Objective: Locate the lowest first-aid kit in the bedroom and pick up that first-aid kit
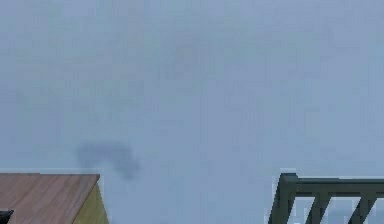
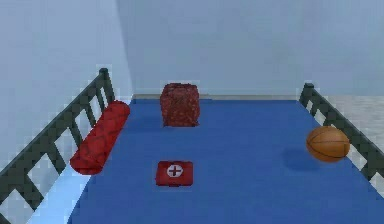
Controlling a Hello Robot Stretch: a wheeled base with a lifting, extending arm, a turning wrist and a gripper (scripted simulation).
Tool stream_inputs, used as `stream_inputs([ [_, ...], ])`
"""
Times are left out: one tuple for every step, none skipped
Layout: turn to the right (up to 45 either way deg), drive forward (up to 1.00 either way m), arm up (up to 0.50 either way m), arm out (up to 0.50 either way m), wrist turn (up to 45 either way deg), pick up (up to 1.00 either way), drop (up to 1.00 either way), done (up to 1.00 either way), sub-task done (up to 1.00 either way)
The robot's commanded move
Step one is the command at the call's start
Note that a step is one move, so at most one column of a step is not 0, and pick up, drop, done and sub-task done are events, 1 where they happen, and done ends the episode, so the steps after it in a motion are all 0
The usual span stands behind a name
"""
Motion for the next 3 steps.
stream_inputs([
  [0.0, 0.0, 0.0, 0.44, 0.0, 0.0, 0.0, 0.0, 0.0],
  [0.0, 0.0, 0.0, 0.0, 45.0, 0.0, 0.0, 0.0, 0.0],
  [0.0, 0.0, 0.0, 0.0, 45.0, 0.0, 0.0, 0.0, 0.0],
])
